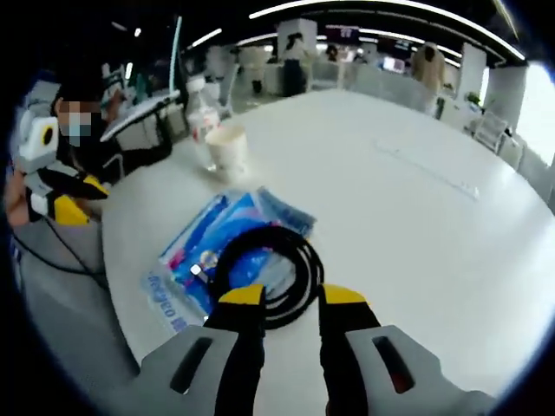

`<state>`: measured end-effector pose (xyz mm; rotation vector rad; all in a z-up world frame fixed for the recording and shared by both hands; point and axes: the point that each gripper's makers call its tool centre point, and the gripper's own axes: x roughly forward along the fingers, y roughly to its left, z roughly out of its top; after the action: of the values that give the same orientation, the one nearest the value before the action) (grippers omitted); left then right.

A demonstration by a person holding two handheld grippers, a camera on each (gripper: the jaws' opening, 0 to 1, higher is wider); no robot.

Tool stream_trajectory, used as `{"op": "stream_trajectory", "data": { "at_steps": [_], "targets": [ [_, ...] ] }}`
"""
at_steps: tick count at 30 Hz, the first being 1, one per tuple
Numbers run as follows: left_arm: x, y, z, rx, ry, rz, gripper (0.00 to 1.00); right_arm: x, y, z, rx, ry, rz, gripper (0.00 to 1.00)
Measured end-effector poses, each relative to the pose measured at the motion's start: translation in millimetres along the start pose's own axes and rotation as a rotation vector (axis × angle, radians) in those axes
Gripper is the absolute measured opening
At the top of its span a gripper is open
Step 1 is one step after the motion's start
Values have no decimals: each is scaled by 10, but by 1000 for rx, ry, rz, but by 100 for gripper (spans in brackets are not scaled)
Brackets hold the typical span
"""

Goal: Arrange the tabletop items into an orderly group along one side of the table until the central work area is clear of visible clutter.

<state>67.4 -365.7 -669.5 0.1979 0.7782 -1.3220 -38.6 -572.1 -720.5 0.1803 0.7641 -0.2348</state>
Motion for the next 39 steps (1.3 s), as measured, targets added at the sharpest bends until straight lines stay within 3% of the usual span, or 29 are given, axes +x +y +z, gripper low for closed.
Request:
{"op": "stream_trajectory", "data": {
  "at_steps": [7, 12, 31, 39],
  "targets": [
    [-31, -16, -4, -13, -1, 8, 40, -29, -34, -207, 112, -4, -12, 21],
    [-91, -20, 9, -1, 7, 16, 40, -13, -133, -168, 207, -51, -33, 20],
    [-153, -22, 0, -36, 4, 54, 41, 251, -162, -161, 273, -57, 28, 21],
    [-220, 35, 65, -45, -11, 78, 41, 360, -166, -118, 322, -65, 35, 19]
  ]
}}
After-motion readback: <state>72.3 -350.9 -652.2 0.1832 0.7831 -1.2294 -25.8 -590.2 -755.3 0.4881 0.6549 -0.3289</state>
